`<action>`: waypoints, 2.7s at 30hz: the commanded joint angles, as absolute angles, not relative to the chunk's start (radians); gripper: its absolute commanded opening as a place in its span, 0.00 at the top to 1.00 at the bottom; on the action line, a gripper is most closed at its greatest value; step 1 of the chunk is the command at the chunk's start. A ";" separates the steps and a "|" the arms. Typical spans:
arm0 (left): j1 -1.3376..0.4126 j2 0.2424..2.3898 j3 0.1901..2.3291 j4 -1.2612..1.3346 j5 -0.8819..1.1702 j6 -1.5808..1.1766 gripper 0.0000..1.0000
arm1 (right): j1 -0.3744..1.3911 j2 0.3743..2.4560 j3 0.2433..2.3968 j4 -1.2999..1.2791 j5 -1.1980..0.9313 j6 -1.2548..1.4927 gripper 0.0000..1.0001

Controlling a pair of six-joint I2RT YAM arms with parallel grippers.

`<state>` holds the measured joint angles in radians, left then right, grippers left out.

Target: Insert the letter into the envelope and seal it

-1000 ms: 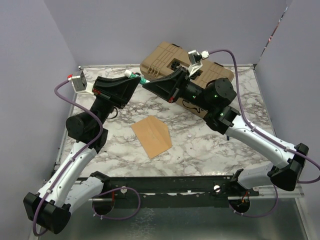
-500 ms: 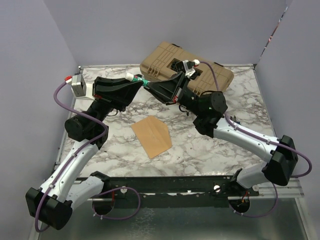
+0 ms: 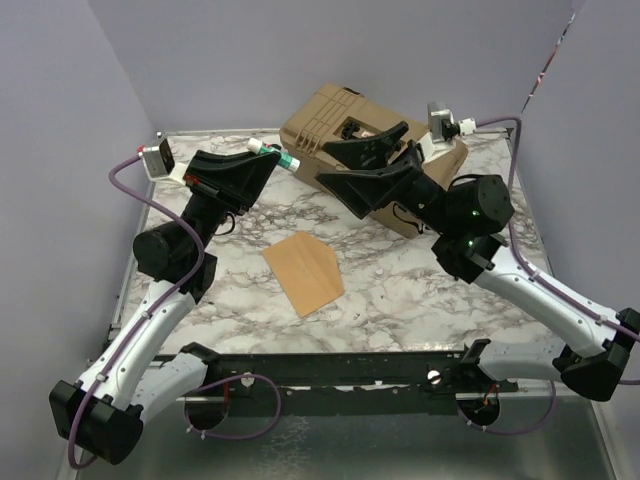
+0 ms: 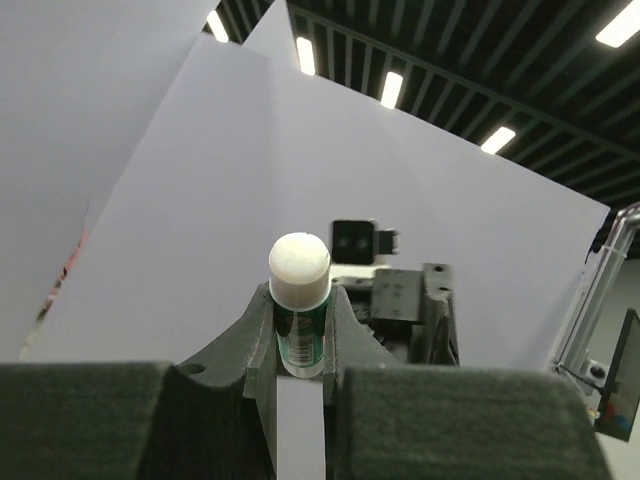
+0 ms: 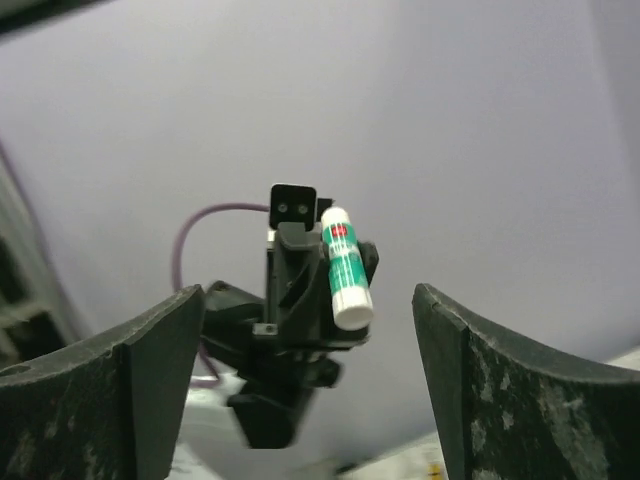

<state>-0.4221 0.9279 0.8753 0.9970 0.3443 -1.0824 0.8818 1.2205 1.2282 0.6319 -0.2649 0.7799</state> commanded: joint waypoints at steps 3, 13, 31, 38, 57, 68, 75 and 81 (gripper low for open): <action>-0.421 0.911 0.913 0.817 0.308 -1.219 1.00 | 0.882 1.233 1.360 0.263 -0.391 -0.055 0.14; -0.421 0.904 0.902 0.807 0.281 -1.241 1.00 | 0.882 1.281 1.419 0.237 -0.399 -0.336 0.34; -0.421 0.923 0.931 0.808 0.287 -1.220 1.00 | 0.882 1.330 1.445 0.355 -0.471 -0.260 0.50; -0.421 0.923 0.927 0.808 0.289 -1.217 1.00 | 0.882 1.346 1.465 0.366 -0.476 -0.226 0.56; -0.420 0.916 0.920 0.808 0.288 -1.183 1.00 | 0.882 1.363 1.485 0.366 -0.436 -0.062 0.83; -0.421 0.844 0.827 0.992 0.271 -1.029 1.00 | 0.882 1.353 1.439 0.575 -0.283 0.637 1.00; -0.420 0.847 0.829 1.039 0.295 -1.012 1.00 | 0.882 1.344 1.413 0.652 -0.313 0.788 1.00; -0.421 0.841 0.821 1.040 0.239 -1.102 1.00 | 0.884 1.300 1.406 0.548 -0.381 0.488 0.50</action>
